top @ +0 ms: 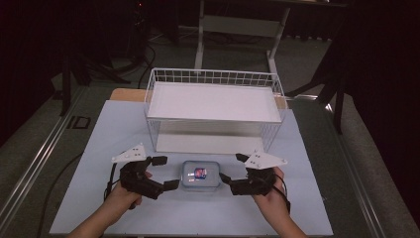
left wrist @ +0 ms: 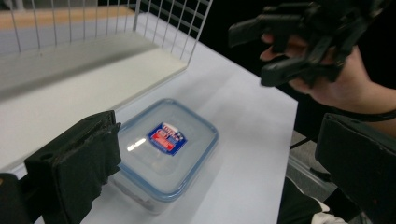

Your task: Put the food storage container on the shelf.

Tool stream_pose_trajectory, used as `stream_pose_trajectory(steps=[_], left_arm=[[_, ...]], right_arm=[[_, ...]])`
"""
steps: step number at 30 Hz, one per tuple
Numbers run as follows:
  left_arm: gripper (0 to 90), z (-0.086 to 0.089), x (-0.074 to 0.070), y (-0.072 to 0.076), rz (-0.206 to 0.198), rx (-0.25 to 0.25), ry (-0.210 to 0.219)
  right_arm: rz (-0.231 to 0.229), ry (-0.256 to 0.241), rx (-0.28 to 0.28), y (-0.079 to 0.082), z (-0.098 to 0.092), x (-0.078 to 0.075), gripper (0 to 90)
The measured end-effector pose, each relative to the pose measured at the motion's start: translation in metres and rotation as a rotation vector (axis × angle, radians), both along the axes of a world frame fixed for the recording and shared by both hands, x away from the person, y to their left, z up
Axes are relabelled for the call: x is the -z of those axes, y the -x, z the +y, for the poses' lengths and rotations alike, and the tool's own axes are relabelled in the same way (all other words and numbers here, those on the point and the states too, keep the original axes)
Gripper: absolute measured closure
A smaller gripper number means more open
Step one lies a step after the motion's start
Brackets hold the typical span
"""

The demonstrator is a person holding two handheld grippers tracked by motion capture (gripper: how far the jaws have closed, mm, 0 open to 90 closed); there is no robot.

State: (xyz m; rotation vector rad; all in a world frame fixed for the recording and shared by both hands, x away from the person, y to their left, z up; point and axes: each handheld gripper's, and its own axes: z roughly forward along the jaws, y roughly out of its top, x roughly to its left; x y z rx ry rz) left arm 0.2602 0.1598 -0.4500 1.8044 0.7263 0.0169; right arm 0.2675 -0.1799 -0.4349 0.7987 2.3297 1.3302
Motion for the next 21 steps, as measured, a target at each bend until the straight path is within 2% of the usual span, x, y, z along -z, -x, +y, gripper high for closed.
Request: stream_pose_trajectory(steps=[1,2,4,6,7,9,10,11,12,13,15,16,18,19,21], left_arm=[[0.8,0.000,0.000,0.000,0.000,0.000,0.000],[0.8,-0.005,0.005,-0.006,0.024,-0.017,-0.018],[0.9,-0.006,0.006,-0.008,0.035,-0.027,-0.027],[0.9,-0.009,0.010,-0.012,0.049,-0.043,-0.056],[0.9,-0.010,0.012,-0.015,0.063,-0.048,-0.060],[0.9,-0.012,0.017,-0.018,0.079,-0.055,-0.064],[1.0,-0.014,0.019,-0.020,0.097,-0.058,-0.061],[1.0,-0.015,0.021,-0.021,0.100,-0.067,-0.057],[1.0,-0.017,0.023,-0.021,0.097,-0.073,-0.056],[1.0,-0.018,0.026,-0.022,0.097,-0.072,-0.063],[0.9,-0.022,0.032,-0.024,0.119,-0.102,-0.083],[0.9,-0.024,0.036,-0.026,0.143,-0.113,-0.085],[1.0,-0.026,0.044,-0.030,0.203,-0.146,-0.091],[1.0,-0.025,0.049,-0.033,0.239,-0.145,-0.080],[1.1,-0.025,0.057,-0.037,0.301,-0.165,-0.056]], right_arm=[[0.007,-0.005,0.010,-0.002,0.000,0.000,16.6],[0.023,-0.016,0.021,-0.006,0.001,0.001,12.9],[0.040,-0.015,0.042,-0.008,0.001,0.003,13.0],[0.100,-0.042,0.049,-0.014,0.000,0.008,12.9],[0.100,-0.042,0.049,-0.014,0.000,0.008,12.9],[0.141,-0.040,0.047,-0.019,0.000,0.013,12.6],[0.186,-0.050,0.071,-0.024,0.000,0.018,12.0],[0.207,-0.051,0.087,-0.027,0.000,0.021,12.1],[0.207,-0.051,0.087,-0.027,0.000,0.021,12.1],[0.249,-0.063,0.104,-0.031,0.001,0.026,11.7],[0.284,-0.077,0.139,-0.034,0.002,0.031,11.6],[0.284,-0.077,0.139,-0.034,0.002,0.031,11.6],[0.333,-0.072,0.164,-0.037,0.005,0.036,11.7],[0.412,-0.097,0.160,-0.042,0.007,0.043,12.0],[0.488,-0.132,0.167,-0.047,0.006,0.049,14.3]])
